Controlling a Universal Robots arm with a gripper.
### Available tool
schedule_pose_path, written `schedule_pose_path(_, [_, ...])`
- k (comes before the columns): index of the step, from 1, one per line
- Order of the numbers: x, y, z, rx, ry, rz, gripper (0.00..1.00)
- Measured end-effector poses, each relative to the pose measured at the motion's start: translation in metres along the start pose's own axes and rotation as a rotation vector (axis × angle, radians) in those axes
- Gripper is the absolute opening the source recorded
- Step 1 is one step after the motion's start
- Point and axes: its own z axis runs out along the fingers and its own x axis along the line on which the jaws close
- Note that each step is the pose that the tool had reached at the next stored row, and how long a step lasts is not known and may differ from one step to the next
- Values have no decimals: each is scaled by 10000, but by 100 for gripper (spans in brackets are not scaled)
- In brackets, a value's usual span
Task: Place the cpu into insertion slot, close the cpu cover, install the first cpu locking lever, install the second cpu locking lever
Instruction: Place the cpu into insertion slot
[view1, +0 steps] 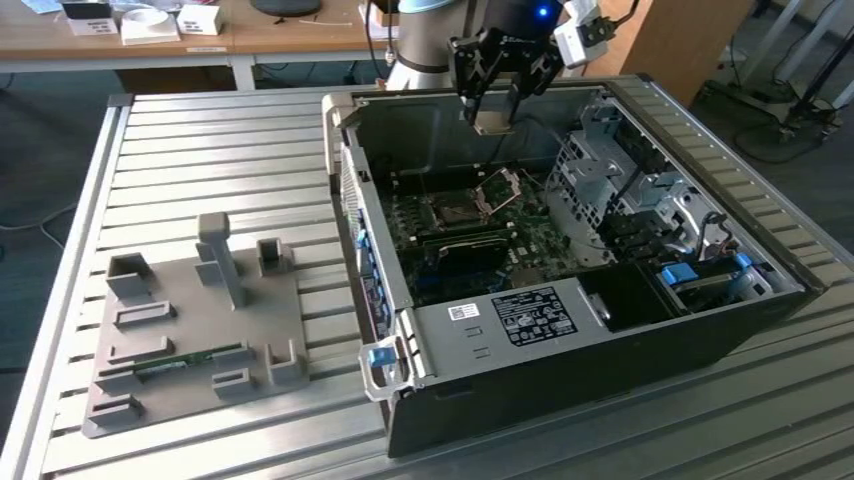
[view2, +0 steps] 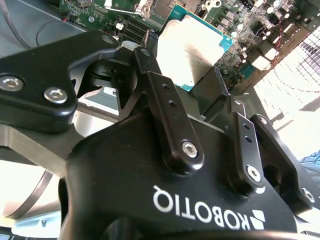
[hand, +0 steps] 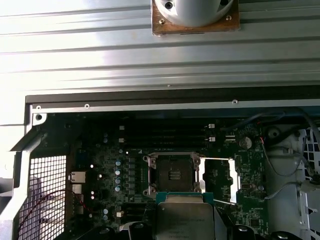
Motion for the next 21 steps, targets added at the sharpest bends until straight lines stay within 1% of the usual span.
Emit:
schedule_pose_path(5, [0,0,9,-7,-2,0,54])
schedule_pose_path(14, [-1,-7,75,-23,0,0,54])
schedule_pose_path(21, [-2,-7,83,-25,0,0,54])
